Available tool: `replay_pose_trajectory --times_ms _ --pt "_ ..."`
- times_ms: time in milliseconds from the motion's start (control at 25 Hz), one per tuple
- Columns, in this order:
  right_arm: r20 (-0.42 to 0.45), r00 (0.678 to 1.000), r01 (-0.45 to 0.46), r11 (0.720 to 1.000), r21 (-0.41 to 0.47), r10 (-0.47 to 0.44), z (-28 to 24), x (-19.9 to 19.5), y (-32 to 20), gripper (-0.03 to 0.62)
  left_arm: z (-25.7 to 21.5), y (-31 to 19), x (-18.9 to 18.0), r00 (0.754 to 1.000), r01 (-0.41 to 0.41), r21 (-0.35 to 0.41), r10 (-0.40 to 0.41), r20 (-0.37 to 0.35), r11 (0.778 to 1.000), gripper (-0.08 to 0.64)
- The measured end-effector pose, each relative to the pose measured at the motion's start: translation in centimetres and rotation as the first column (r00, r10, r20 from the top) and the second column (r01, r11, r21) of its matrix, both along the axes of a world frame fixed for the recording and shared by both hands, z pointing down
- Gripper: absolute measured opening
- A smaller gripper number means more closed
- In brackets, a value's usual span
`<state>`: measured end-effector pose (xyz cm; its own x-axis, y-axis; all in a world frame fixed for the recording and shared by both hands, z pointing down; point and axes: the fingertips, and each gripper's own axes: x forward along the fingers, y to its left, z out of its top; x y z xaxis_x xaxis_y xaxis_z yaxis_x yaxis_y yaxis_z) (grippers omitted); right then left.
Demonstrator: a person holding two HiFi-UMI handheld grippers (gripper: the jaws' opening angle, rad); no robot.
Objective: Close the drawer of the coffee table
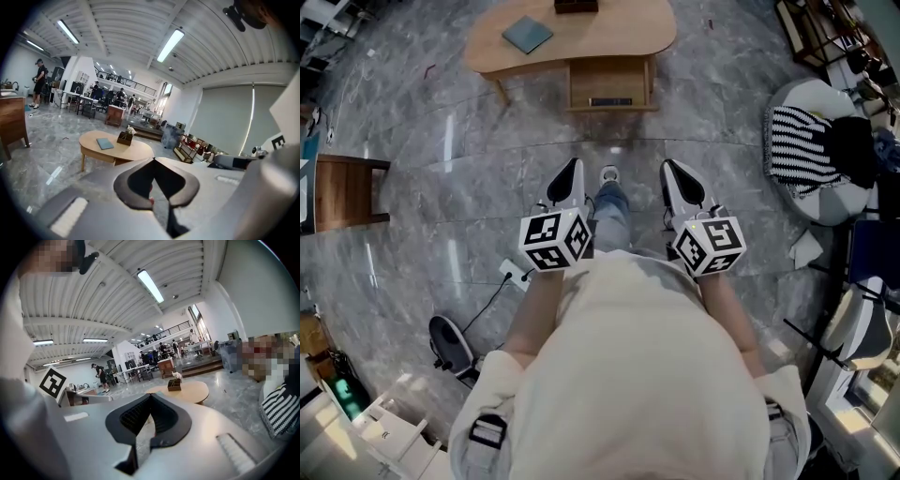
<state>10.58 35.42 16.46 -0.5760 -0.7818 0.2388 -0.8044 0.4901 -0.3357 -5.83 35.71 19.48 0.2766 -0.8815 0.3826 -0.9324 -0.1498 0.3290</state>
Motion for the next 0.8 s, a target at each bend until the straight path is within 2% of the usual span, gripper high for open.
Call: replay_pose_trajectory --times_ms 320,800 --pt "-0.015 1.0 0.014 1.0 -0.006 -0.015 -0.2 -1.1 -7.2 -0.002 1.0 -7.4 -1.7 1.0 0.02 -0.028 -0.02 -0.003 0.999 0.0" --pt "-0.048 0.998 0.037 0.999 -0.01 -0.038 -0.2 -4.6 -18.5 -0.002 2.4 -17.4 -5.4 1.0 -0.01 -0.065 0.011 0.013 0.998 0.0"
